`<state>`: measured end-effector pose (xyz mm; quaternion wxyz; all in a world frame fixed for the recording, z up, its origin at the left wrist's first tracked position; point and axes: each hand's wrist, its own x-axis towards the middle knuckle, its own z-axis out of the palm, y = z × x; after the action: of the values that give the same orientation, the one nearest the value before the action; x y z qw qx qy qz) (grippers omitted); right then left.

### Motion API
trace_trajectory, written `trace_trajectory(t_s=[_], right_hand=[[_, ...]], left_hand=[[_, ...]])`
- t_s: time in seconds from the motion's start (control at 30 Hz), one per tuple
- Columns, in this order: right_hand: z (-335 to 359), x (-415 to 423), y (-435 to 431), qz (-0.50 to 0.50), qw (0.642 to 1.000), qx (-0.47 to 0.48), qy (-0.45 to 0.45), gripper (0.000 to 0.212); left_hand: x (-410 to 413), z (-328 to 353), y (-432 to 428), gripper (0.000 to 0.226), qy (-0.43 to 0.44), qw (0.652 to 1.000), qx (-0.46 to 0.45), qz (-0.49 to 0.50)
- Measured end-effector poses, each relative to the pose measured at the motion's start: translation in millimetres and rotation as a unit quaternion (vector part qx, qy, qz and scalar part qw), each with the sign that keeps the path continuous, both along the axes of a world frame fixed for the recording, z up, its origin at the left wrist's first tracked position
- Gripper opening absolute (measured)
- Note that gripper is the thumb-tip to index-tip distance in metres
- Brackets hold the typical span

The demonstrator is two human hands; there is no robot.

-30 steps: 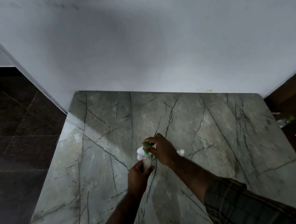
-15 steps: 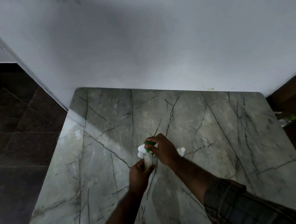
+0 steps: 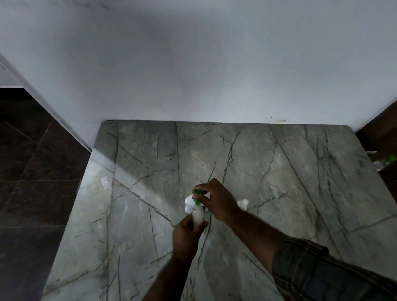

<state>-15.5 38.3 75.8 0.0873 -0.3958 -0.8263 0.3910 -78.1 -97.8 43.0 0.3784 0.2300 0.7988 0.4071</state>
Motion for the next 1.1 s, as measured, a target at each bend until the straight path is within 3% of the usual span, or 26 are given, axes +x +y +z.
trace_trajectory(t_s=[0.4,1.1], right_hand=[[3.0,1.3,2.8,-0.006,1.000,-0.004,0.009,0.027],[-1.5,2.0,-1.5,-0.015,1.000,0.016,0.009,0.034]], left_hand=[[-1.6,0.0,2.0,0.022,-0.017,1.000,0.017,0.003],[-0.5,2.9,3.0,0.030,-0.024,1.000,0.002,0.008]])
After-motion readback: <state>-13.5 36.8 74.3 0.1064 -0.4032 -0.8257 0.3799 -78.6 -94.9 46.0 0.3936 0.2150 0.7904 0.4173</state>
